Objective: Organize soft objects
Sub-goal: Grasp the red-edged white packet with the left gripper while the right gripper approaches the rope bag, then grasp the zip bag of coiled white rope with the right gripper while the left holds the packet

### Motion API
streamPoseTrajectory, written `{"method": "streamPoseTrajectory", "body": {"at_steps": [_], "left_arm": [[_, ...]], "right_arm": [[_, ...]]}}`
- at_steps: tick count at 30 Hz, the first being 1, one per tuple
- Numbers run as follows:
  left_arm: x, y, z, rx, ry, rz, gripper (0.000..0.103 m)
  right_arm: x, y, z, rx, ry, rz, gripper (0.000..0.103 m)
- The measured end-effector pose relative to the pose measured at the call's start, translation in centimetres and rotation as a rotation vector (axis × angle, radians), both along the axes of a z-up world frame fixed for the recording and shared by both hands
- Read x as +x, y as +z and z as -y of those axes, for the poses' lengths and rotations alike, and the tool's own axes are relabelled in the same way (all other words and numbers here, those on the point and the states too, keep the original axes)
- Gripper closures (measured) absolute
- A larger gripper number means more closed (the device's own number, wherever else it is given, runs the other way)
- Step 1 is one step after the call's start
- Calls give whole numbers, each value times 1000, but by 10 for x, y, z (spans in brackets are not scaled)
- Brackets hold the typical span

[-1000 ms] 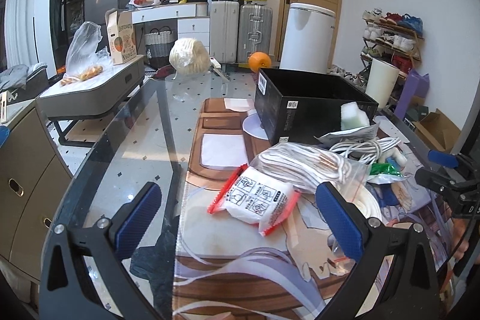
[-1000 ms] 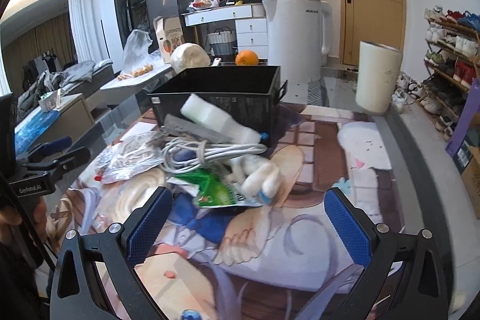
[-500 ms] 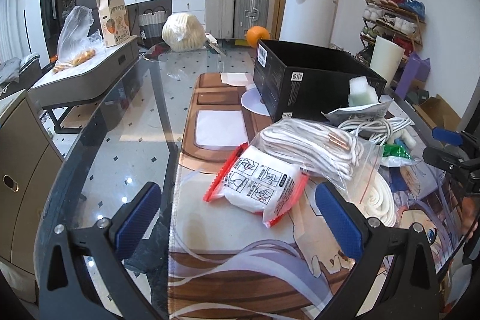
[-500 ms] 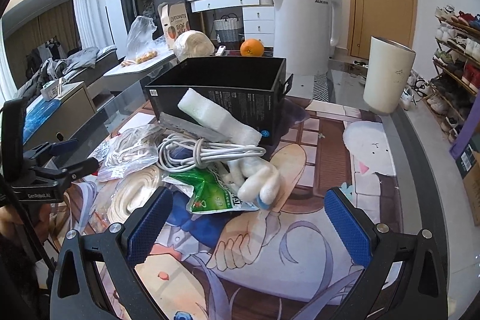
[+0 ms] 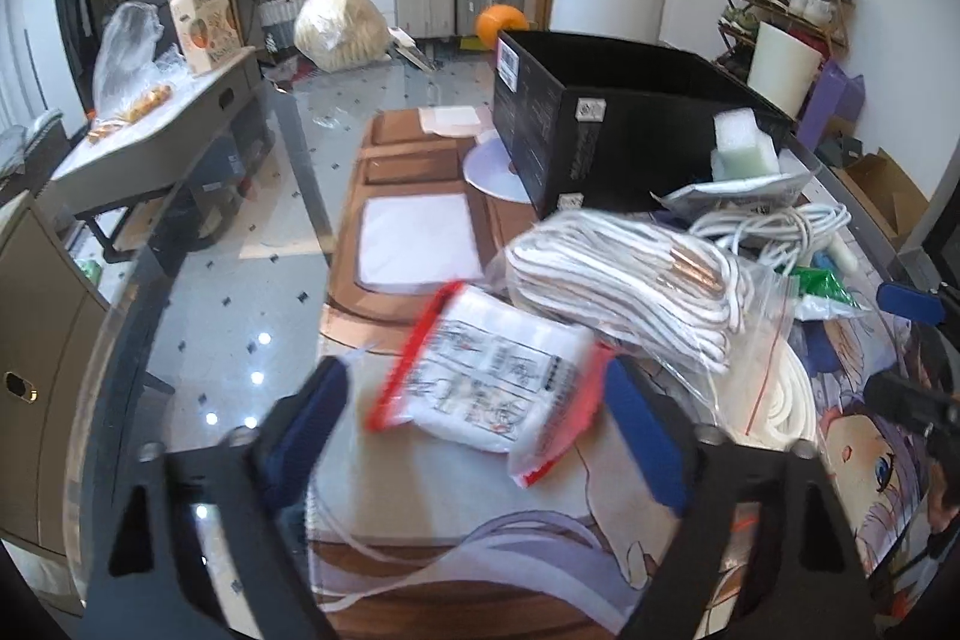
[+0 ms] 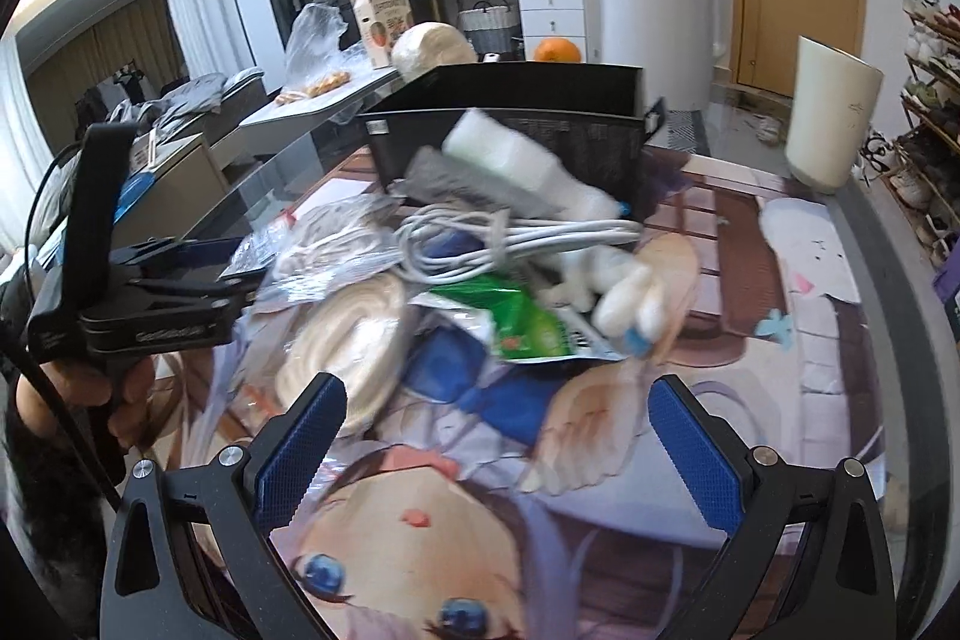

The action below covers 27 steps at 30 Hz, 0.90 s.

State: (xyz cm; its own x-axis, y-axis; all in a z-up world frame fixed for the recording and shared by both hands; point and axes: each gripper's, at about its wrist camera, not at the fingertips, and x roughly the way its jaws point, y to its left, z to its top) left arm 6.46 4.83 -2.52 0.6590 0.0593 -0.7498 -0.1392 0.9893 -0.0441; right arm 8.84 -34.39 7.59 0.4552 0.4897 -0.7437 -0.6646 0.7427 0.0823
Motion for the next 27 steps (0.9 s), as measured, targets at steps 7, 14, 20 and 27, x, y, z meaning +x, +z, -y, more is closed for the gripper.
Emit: {"method": "streamPoseTrajectory", "body": {"at_steps": [7,14,20,27], "left_arm": [[-8,2,1,-35,-31,26,46],[-19,1,1,-67,-46,37,47],[-31,-1,-1,-101,-30,59,47],[-42,-2,-3,-111,-7,78,47]], "right_arm": [[-15,-2,-15,1,28,-19,1],[-24,-8,-27,-16,50,-37,1],[-26,-11,-43,-37,60,-39,1],[-20,-13,-63,-56,48,-34,1]]}}
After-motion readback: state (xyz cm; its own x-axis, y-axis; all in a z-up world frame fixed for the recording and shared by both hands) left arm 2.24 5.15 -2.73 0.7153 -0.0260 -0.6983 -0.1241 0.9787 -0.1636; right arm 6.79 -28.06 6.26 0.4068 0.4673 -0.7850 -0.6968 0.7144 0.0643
